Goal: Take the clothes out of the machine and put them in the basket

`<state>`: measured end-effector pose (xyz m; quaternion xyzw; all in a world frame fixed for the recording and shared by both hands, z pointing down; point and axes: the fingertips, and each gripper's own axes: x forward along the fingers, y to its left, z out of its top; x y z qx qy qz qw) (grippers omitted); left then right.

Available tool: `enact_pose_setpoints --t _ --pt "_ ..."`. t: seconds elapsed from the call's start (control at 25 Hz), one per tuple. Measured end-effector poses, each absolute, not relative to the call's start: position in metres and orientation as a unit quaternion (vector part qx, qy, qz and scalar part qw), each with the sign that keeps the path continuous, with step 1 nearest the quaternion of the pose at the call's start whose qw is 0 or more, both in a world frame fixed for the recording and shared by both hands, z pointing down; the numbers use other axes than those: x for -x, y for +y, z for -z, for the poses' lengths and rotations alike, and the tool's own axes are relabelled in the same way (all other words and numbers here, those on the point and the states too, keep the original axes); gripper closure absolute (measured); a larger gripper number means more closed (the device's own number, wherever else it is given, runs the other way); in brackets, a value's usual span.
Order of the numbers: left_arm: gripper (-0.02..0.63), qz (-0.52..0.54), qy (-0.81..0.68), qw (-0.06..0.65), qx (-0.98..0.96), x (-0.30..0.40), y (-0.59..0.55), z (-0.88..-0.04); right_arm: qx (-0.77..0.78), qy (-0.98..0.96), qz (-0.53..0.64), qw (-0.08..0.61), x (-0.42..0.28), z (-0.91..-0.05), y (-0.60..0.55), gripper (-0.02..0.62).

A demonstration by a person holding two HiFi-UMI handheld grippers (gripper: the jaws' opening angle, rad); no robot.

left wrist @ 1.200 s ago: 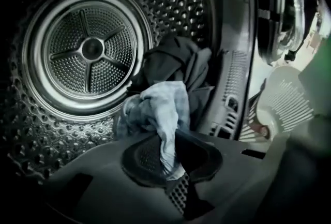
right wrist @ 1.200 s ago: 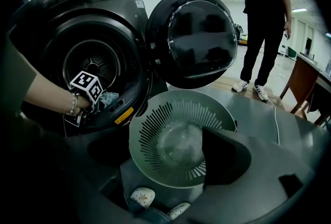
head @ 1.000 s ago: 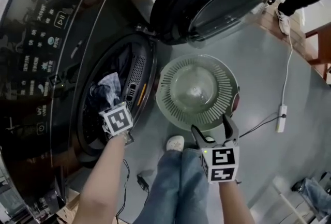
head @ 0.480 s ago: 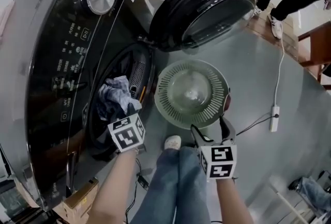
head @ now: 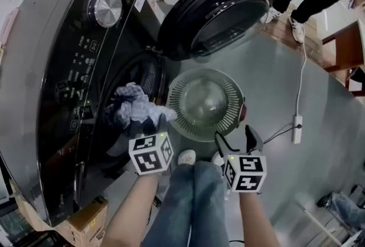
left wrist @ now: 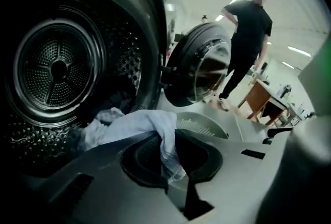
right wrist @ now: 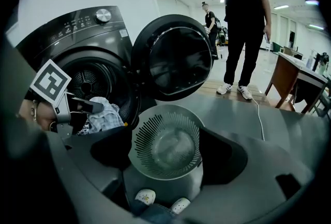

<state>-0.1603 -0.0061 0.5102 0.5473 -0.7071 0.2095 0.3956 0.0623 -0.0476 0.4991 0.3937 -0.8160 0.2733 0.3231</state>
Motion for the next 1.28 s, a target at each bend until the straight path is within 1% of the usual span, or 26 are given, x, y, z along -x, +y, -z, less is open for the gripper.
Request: enact_pose_setpoints --t 0.28,0.4,0.52,0.68,0.88,1.04,1.08,1.12,1.16,1.2,1.24,1.28 --pt "0.561 -0.181 -0.645 0.406 -0.621 0.088 -0.038 -0.504 -0.424 -0.800 -0.282 0.318 -0.098 -0.500 -0.058 0.192" --pt "0.561 -0.152 -0.615 0.424 -0.647 0.058 -0.049 -0.500 -0.434 -0.793 -0.289 0.317 -0.111 -0.502 -0.058 0.193" --pt "0.561 -0.126 -0.599 0.437 -0.659 0.036 -0.059 -0.497 -0.442 -0.787 -0.292 0.316 -0.120 -0.505 -0.058 0.195" --pt "0.561 -0.116 -0.577 0.440 -0.678 0.009 -0.072 -0.495 -0.457 -0.775 -0.301 0.315 -0.131 -0.512 -0.061 0.196" --pt "0.561 -0.152 -0.552 0.431 -0.697 -0.012 -0.081 -0.503 -0.469 -0.768 -0.303 0.315 -0.143 -0.515 -0.066 0.198" --pt "0.560 -0.180 -0.544 0.438 -0.693 -0.012 -0.080 -0.520 -0.469 -0.766 -0.302 0.318 -0.148 -0.518 -0.066 0.199" --pt "0.551 -0.185 -0.541 0.443 -0.691 -0.012 -0.078 -0.525 -0.469 -0.766 -0.302 0.319 -0.148 -0.520 -0.066 0.199" --pt "0.492 -0.189 -0.537 0.451 -0.688 -0.013 -0.077 -0.531 -0.468 -0.767 -0.302 0.320 -0.148 -0.521 -0.066 0.199" --pt "0.355 -0.193 -0.534 0.460 -0.683 -0.013 -0.076 -0.537 -0.467 -0.767 -0.302 0.321 -0.147 -0.523 -0.066 0.199" --pt "0.233 -0.198 -0.532 0.468 -0.677 -0.012 -0.074 -0.543 -0.465 -0.767 -0.302 0.322 -0.147 -0.525 -0.065 0.201" --pt "0.190 -0.207 -0.534 0.470 -0.672 -0.010 -0.072 -0.548 -0.463 -0.768 -0.303 0.324 -0.146 -0.527 -0.064 0.201" --pt "0.183 -0.217 -0.538 0.466 -0.668 -0.006 -0.069 -0.553 -0.461 -0.768 -0.303 0.325 -0.145 -0.530 -0.063 0.201"
